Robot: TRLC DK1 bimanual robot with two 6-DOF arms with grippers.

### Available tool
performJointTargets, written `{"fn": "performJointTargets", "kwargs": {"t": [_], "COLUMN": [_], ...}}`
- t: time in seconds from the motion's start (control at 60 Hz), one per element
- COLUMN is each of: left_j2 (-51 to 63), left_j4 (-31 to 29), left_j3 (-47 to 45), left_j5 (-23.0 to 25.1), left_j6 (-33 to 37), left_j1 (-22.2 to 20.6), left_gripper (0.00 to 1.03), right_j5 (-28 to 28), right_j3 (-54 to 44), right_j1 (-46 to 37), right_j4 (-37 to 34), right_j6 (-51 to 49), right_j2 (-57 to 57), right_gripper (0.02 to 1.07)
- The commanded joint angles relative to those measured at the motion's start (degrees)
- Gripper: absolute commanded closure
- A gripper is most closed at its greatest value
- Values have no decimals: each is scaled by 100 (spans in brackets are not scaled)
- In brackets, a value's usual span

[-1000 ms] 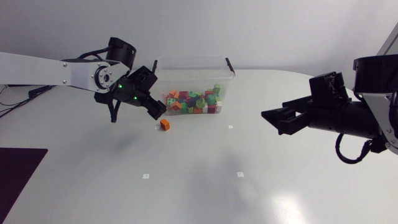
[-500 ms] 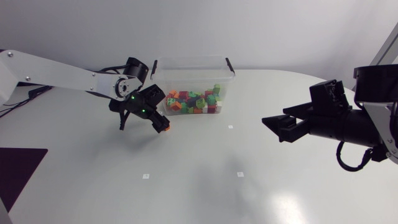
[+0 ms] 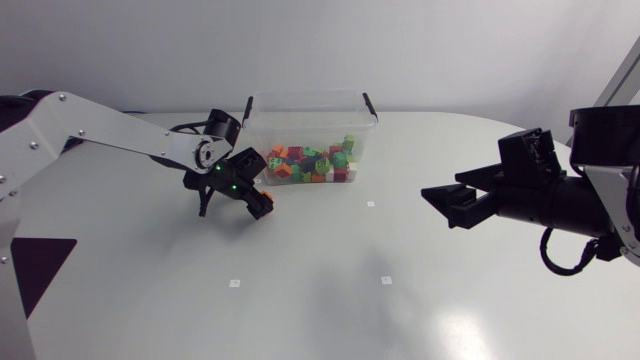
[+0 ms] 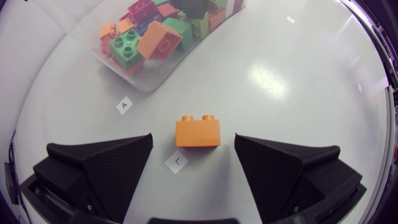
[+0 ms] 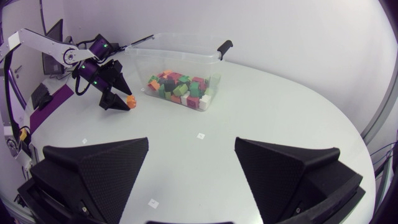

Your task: Place the duplo bricks in the container

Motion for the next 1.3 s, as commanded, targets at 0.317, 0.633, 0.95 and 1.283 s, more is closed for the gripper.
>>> {"fn": "performJointTargets", "kwargs": {"t": [0.317, 0.633, 0.95, 1.283], "left_j2": [268, -92, -1920, -2017], "left_j4": [163, 31, -830, -1006], "left_j3": [184, 26, -80, 975], "left_j5": [205, 284, 468, 477], "left_j6": [-251, -251, -365, -1112], "left_j1": [66, 101, -57, -312], "left_gripper": [48, 74, 74, 74], "right_j5": [20, 29, 135, 486], "right_j3": [-217, -200, -235, -437], "right_j1": [26, 44, 53, 299], "right_j4": [70, 9, -132, -202], "right_j6": [-70, -52, -70, -61], "right_j2": [-24, -121, -429, -886], "right_gripper": [7, 7, 7, 7]}}
